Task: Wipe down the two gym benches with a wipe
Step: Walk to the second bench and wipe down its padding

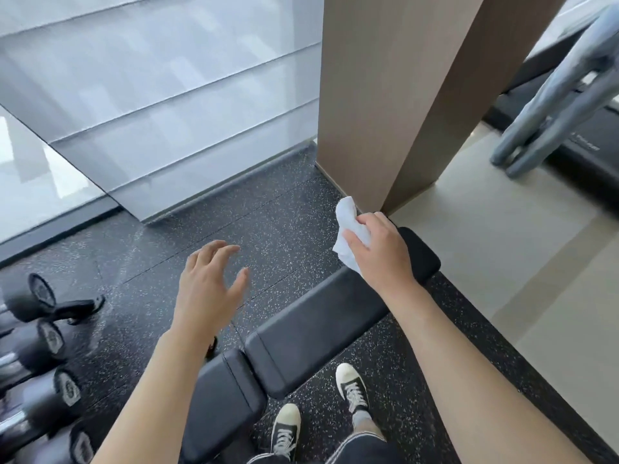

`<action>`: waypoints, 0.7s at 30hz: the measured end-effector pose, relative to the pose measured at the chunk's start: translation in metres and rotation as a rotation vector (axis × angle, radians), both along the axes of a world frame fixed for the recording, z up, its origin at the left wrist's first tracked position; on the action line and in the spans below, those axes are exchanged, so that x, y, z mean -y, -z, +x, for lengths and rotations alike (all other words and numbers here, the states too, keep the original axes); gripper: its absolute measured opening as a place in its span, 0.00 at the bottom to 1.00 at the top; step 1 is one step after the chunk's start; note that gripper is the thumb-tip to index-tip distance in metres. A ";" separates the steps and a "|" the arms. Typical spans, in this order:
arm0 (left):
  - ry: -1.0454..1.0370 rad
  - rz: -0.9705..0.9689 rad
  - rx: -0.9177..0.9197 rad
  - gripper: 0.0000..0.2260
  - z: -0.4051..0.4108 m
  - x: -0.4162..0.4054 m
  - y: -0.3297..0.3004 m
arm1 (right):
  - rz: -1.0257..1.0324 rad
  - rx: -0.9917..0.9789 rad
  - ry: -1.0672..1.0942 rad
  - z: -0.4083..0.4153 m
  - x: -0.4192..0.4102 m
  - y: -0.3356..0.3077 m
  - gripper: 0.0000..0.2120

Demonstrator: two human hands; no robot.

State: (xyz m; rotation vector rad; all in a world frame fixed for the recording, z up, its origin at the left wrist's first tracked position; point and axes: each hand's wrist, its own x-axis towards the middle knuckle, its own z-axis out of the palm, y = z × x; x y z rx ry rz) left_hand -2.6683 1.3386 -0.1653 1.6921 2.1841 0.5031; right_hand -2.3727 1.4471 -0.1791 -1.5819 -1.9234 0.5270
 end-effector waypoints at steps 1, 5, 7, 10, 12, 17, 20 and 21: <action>-0.028 0.011 -0.002 0.21 0.003 -0.002 -0.004 | 0.012 0.004 -0.029 -0.001 -0.010 -0.004 0.11; -0.140 0.053 -0.008 0.21 0.016 -0.001 -0.017 | 0.040 0.003 -0.141 -0.003 -0.045 -0.021 0.12; -0.206 0.072 -0.007 0.21 0.021 0.003 -0.024 | 0.064 -0.014 -0.203 -0.006 -0.059 -0.031 0.10; -0.300 0.088 -0.011 0.21 0.031 0.013 -0.033 | 0.089 -0.016 -0.293 -0.014 -0.074 -0.046 0.10; -0.360 0.091 -0.015 0.21 0.037 0.024 -0.039 | 0.091 -0.020 -0.353 -0.020 -0.080 -0.053 0.11; -0.540 0.118 -0.014 0.20 0.056 0.061 -0.052 | 0.075 -0.024 -0.518 -0.042 -0.077 -0.065 0.12; -0.614 0.132 -0.016 0.20 0.066 0.082 -0.059 | 0.075 -0.038 -0.586 -0.054 -0.067 -0.073 0.13; -0.641 0.141 -0.011 0.20 0.069 0.090 -0.062 | 0.078 -0.051 -0.608 -0.058 -0.062 -0.076 0.13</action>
